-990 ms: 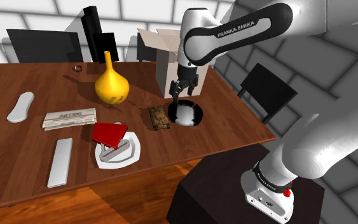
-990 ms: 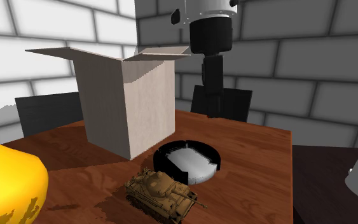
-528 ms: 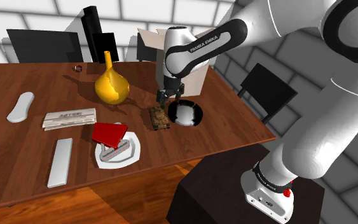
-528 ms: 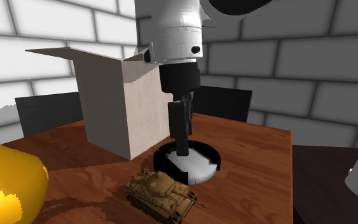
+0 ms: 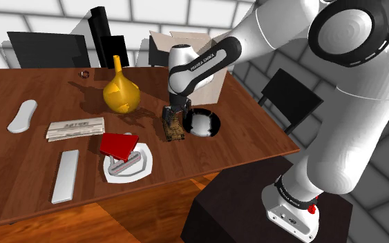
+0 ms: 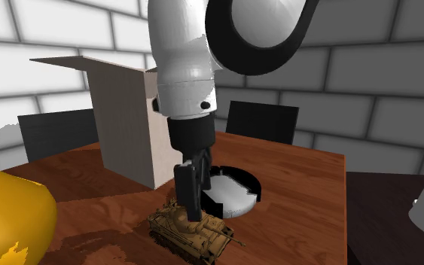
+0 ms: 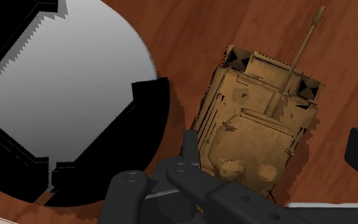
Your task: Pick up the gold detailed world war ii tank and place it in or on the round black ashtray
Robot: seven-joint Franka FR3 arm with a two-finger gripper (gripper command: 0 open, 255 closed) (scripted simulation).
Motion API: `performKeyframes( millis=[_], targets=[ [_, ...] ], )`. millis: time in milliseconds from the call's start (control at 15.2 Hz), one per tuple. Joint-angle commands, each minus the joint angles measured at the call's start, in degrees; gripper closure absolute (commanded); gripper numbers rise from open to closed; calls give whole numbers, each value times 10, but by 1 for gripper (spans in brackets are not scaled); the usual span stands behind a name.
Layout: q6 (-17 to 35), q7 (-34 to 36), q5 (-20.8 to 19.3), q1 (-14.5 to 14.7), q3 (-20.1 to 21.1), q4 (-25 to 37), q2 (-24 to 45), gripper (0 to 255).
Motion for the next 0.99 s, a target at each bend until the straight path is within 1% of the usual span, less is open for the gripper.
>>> performKeyframes(
  millis=[0,132,660,726,924],
  targets=[
    [15,1,-1,1,0,-2,12,0],
    [32,2,-3,2,-1,-6,26,0],
    [32,2,-3,2,-1,-6,26,0],
    [32,2,-3,2,-1,-6,26,255],
    [32,2,-3,2,-1,-7,26,255]
  ],
)
